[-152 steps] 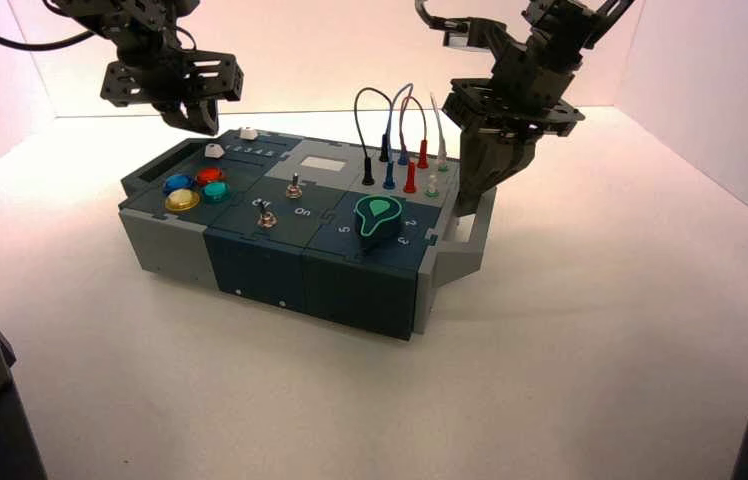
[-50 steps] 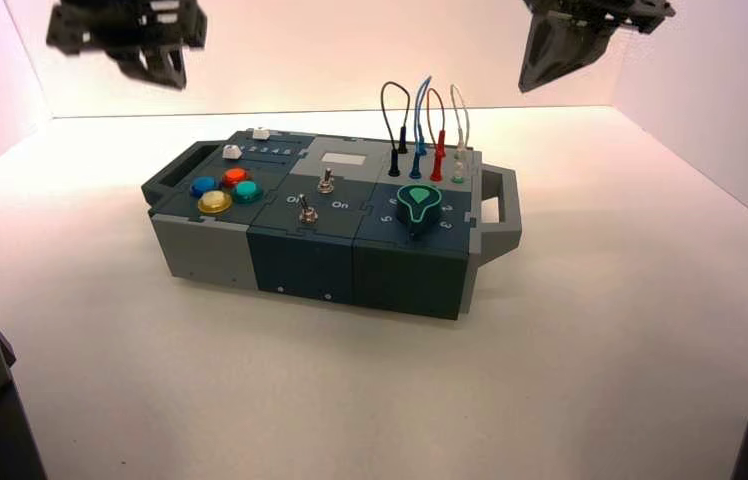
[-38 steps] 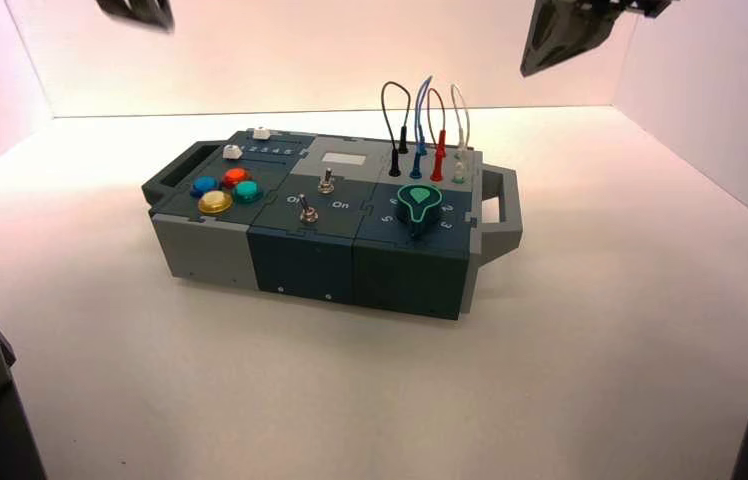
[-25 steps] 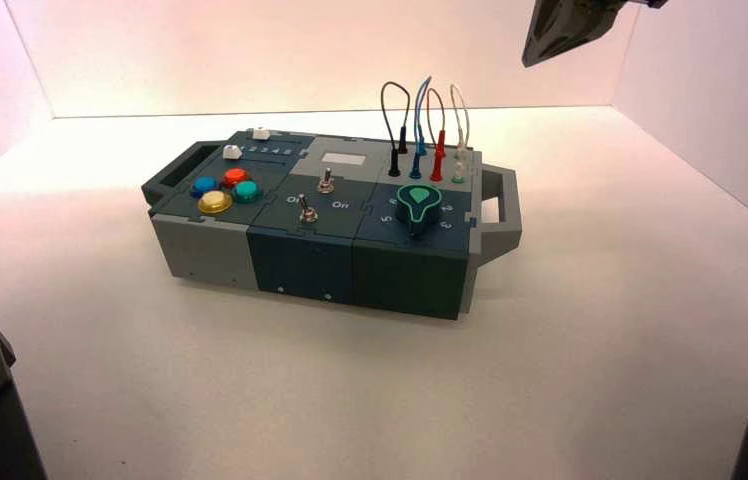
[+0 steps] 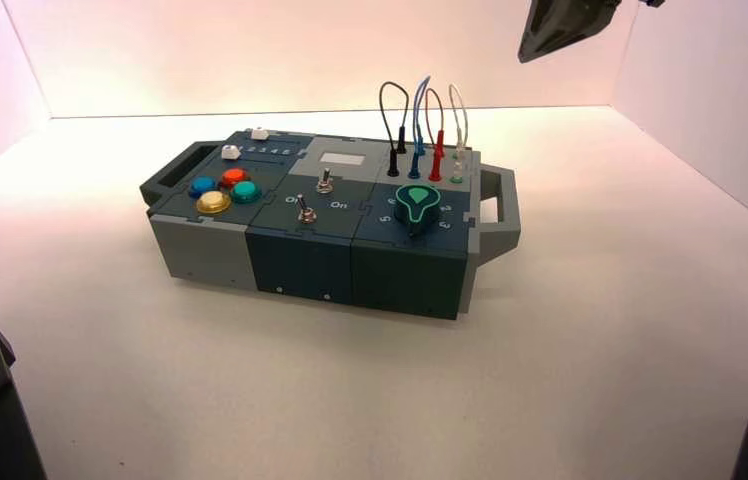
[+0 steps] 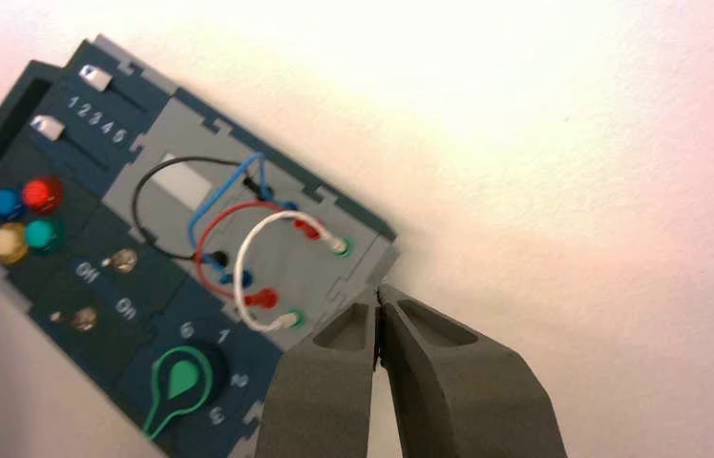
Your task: Move the box to the right.
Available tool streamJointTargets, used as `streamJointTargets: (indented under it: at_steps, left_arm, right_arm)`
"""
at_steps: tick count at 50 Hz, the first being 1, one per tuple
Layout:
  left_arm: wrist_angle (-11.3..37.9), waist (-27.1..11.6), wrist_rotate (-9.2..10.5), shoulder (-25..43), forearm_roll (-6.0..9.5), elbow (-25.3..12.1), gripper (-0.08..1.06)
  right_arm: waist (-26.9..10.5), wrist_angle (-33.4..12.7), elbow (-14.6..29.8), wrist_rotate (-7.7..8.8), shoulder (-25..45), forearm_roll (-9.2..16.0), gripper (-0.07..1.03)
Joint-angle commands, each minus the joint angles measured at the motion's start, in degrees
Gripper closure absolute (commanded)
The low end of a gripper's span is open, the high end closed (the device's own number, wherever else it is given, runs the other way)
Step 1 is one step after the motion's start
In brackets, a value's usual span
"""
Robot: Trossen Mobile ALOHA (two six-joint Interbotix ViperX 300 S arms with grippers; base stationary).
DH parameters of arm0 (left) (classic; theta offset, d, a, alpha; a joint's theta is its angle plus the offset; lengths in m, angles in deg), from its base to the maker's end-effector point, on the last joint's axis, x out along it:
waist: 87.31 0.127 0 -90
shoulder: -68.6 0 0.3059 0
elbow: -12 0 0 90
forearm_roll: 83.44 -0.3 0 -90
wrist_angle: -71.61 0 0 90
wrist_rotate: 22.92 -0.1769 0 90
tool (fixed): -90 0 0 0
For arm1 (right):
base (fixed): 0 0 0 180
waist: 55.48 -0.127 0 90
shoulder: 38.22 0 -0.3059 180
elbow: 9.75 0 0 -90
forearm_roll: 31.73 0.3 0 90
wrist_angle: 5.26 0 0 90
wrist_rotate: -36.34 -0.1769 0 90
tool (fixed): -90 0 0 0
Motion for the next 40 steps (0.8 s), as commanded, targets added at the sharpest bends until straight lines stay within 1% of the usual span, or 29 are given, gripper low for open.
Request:
streamJointTargets:
  at_steps: [1, 3, 5, 8, 9, 14, 18, 22, 24, 28, 29, 31, 40]
  left_arm:
    - [-2.90, 0.35, -0.26, -1.93, 0.62, 0.62, 1.01]
    - [-3.34, 0.35, -0.18, -2.29, 0.88, 0.88, 1.01]
    - [-3.69, 0.35, -0.18, -2.81, 0.88, 1.14, 1.01]
    - [-3.69, 0.35, -0.09, -3.16, 0.88, 1.32, 1.01]
    - [-3.87, 0.35, -0.09, -3.60, 0.97, 1.58, 1.01]
    - [-3.96, 0.35, 0.00, -4.04, 0.97, 1.76, 1.01]
    - [-3.96, 0.35, 0.00, -4.13, 0.97, 1.67, 1.01]
    - [-3.96, 0.35, 0.00, -4.13, 0.97, 1.76, 1.01]
    - [-3.96, 0.35, 0.00, -4.31, 0.97, 1.76, 1.01]
    - [-3.96, 0.35, 0.00, -4.57, 0.97, 1.76, 1.01]
    - [-3.96, 0.35, 0.00, -4.83, 0.97, 1.76, 1.01]
    - [-3.96, 0.35, 0.09, -5.19, 0.97, 1.85, 1.01]
    - [-3.96, 0.26, 0.00, -6.33, 0.97, 2.37, 1.01]
  right_arm:
    - [0.18, -2.90, 3.78, -0.18, -1.49, 0.88, 0.98]
    - [0.18, -4.04, 4.39, -0.18, -1.67, 0.88, 0.98]
    - [0.26, -6.59, 5.71, -0.18, -2.46, 0.44, 0.98]
    - [0.26, -8.35, 6.50, -0.18, -3.08, -0.09, 0.98]
    - [0.26, -10.63, 7.65, -0.18, -4.04, -1.23, 0.98]
    - [0.88, -13.36, 8.44, -0.18, -5.80, -2.72, 0.98]
    - [2.20, -14.06, 8.00, 0.00, -6.68, -3.08, 0.98]
    - [3.52, -14.06, 6.68, 0.26, -7.38, -3.08, 0.98]
    - [4.39, -13.97, 5.80, 0.70, -7.73, -3.16, 0.98]
    - [4.83, -13.54, 4.31, 1.32, -8.44, -3.25, 0.98]
    - [5.01, -12.92, 3.52, 1.76, -8.96, -3.43, 0.98]
    - [5.01, -11.25, 1.93, 2.02, -10.02, -3.69, 0.98]
    - [5.01, -5.80, -2.46, 2.11, -13.97, -3.96, 0.98]
